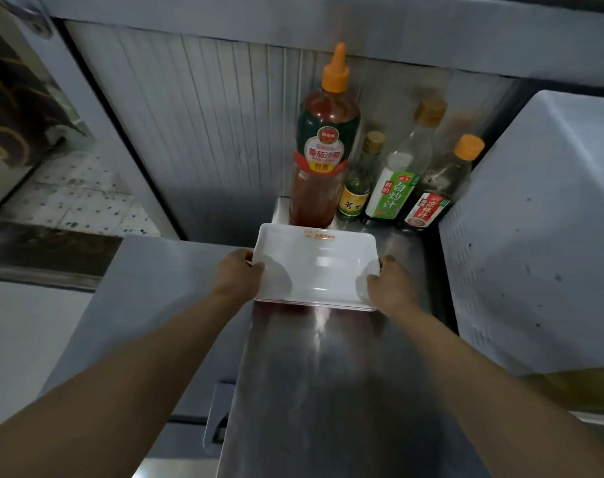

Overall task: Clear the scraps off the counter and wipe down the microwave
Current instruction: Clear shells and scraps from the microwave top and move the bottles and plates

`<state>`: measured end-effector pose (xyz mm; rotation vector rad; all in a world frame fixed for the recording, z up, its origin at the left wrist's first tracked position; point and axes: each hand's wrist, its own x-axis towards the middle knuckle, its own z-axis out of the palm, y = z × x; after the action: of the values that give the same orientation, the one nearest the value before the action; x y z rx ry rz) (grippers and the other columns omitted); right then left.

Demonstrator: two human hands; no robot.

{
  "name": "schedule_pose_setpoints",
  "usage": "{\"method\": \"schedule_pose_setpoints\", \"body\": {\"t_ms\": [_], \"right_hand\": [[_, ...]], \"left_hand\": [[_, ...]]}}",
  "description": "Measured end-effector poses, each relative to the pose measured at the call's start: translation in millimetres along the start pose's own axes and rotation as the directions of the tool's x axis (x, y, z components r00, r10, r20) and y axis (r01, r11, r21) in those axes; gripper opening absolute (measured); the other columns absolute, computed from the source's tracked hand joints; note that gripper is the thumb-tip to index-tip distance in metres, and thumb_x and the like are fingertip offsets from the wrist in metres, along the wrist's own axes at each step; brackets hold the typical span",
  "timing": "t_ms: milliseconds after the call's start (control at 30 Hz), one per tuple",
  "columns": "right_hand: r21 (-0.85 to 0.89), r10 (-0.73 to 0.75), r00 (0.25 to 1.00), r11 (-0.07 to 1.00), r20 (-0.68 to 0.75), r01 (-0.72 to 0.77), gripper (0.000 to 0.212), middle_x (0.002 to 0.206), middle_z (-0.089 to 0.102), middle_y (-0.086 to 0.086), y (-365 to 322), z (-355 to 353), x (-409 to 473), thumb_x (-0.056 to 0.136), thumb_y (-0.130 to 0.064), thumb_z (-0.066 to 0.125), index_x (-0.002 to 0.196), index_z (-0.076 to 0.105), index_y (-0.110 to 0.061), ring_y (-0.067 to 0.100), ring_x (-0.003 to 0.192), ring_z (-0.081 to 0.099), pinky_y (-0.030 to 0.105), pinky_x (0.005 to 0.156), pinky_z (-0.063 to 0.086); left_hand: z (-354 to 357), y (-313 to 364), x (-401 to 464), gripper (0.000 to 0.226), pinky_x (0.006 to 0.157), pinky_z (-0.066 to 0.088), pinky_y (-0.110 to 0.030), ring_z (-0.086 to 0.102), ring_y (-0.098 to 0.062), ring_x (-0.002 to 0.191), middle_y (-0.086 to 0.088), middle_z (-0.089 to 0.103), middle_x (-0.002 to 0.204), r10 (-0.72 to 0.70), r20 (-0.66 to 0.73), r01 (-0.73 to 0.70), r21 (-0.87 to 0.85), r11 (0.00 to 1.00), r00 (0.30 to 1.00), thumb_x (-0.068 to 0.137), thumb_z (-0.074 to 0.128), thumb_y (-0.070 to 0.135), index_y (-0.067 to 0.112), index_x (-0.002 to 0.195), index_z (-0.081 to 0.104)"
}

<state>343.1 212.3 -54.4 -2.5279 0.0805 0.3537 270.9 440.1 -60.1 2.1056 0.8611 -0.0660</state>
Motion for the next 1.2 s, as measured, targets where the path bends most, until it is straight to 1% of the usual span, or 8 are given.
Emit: {"method": "schedule_pose_setpoints", "body": {"t_ms": [200, 433, 500, 633, 833, 967, 1133, 1200], "right_hand": [[0.020, 0.027, 0.999, 0.999, -0.027, -0.027, 0.027, 0.119, 0.059, 0.018, 1, 6, 7, 0.087, -0.008, 0.048, 0.114, 0.051, -0.002, 0.035, 0.107, 0.056, 0.026, 0.075, 0.035], [-0.013, 0.010, 0.999, 1.000, 0.031, -0.010, 0.035, 0.120, 0.056, 0.018, -3, 1, 3, 0.084, -0.012, 0.055, 0.117, 0.048, -0.001, 0.034, 0.106, 0.055, 0.026, 0.076, 0.038], [-0.028, -0.007, 0.999, 1.000, 0.052, 0.008, 0.041, 0.121, 0.053, 0.017, -3, -3, -4, 0.083, -0.015, 0.058, 0.120, 0.046, -0.003, 0.033, 0.108, 0.053, 0.029, 0.081, 0.042], [-0.108, -0.050, 0.996, 0.993, 0.073, 0.058, 0.043, 0.123, 0.051, 0.014, -2, -14, -24, 0.083, -0.016, 0.058, 0.122, 0.046, -0.006, 0.031, 0.112, 0.050, 0.038, 0.092, 0.046], [-0.235, -0.202, 0.969, 0.944, 0.141, 0.232, 0.040, 0.123, 0.048, 0.014, -3, -42, -66, 0.083, -0.018, 0.056, 0.120, 0.046, -0.007, 0.030, 0.113, 0.047, 0.033, 0.091, 0.043], [-0.291, -0.301, 0.933, 0.891, 0.198, 0.349, 0.052, 0.135, 0.039, 0.012, -1, -67, -101, 0.084, -0.023, 0.060, 0.130, 0.041, -0.007, 0.030, 0.124, 0.038, 0.037, 0.101, 0.040], [-0.309, -0.394, 0.887, 0.835, 0.241, 0.455, 0.052, 0.142, 0.032, 0.010, 11, -97, -146, 0.085, -0.012, 0.056, 0.134, 0.038, -0.007, 0.028, 0.131, 0.029, 0.037, 0.106, 0.035], [-0.316, -0.427, 0.865, 0.809, 0.263, 0.495, 0.054, 0.143, 0.031, 0.011, 20, -108, -165, 0.086, -0.014, 0.057, 0.136, 0.037, -0.006, 0.028, 0.133, 0.028, 0.038, 0.107, 0.035]], "left_hand": [[4, 2, 12, 0.026, 0.075, 0.045, -0.032, 0.054, -0.021, 0.085, -0.012, 0.063, 0.109, 0.013, 0.001, -0.013, 0.029, 1.000, 1.000, 0.093, 0.053, 0.022, 0.008, 0.115, 0.058], [2, 1, 6, 0.029, 0.073, 0.044, -0.031, 0.054, -0.020, 0.083, -0.013, 0.063, 0.107, 0.047, 0.009, -0.048, 0.066, 0.997, 0.999, 0.093, 0.054, 0.021, 0.007, 0.118, 0.056], [-1, 3, 1, 0.033, 0.075, 0.046, -0.031, 0.057, -0.023, 0.087, -0.013, 0.063, 0.110, 0.053, 0.041, -0.057, 0.091, 0.994, 0.998, 0.091, 0.056, 0.020, 0.008, 0.122, 0.054], [-11, 11, -14, 0.048, 0.090, 0.048, -0.039, 0.057, -0.031, 0.109, -0.015, 0.059, 0.122, 0.075, 0.097, -0.093, 0.203, 0.975, 0.993, 0.088, 0.061, 0.020, 0.009, 0.131, 0.044], [-29, 32, -54, 0.055, 0.093, 0.043, -0.041, 0.049, -0.032, 0.115, -0.016, 0.047, 0.127, 0.179, 0.052, -0.185, 0.397, 0.899, 0.982, 0.083, 0.065, 0.020, 0.009, 0.130, 0.040], [-34, 50, -97, 0.057, 0.097, 0.044, -0.041, 0.048, -0.031, 0.119, -0.014, 0.043, 0.131, 0.235, 0.111, -0.259, 0.492, 0.831, 0.966, 0.082, 0.064, 0.018, 0.012, 0.134, 0.040], [-25, 62, -166, 0.057, 0.099, 0.043, -0.040, 0.044, -0.027, 0.124, -0.010, 0.044, 0.134, 0.275, 0.112, -0.291, 0.531, 0.796, 0.955, 0.082, 0.060, 0.017, 0.016, 0.135, 0.040], [-20, 64, -196, 0.053, 0.100, 0.042, -0.041, 0.045, -0.028, 0.123, -0.011, 0.046, 0.132, 0.291, 0.110, -0.302, 0.548, 0.780, 0.950, 0.082, 0.060, 0.019, 0.013, 0.131, 0.042]]}}
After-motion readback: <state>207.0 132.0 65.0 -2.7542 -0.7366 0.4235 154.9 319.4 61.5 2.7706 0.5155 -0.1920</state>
